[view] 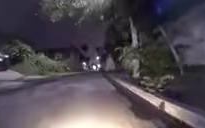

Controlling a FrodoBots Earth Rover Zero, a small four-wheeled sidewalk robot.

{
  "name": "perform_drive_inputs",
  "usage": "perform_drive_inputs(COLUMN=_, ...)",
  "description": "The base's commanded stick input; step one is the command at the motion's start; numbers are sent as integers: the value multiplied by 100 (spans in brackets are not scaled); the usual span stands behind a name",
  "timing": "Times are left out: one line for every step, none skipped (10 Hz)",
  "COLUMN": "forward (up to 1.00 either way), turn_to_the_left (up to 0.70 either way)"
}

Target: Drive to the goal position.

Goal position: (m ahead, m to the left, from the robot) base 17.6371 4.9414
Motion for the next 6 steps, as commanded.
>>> perform_drive_inputs(forward=70, turn_to_the_left=0)
perform_drive_inputs(forward=70, turn_to_the_left=0)
perform_drive_inputs(forward=70, turn_to_the_left=0)
perform_drive_inputs(forward=70, turn_to_the_left=0)
perform_drive_inputs(forward=70, turn_to_the_left=0)
perform_drive_inputs(forward=70, turn_to_the_left=0)
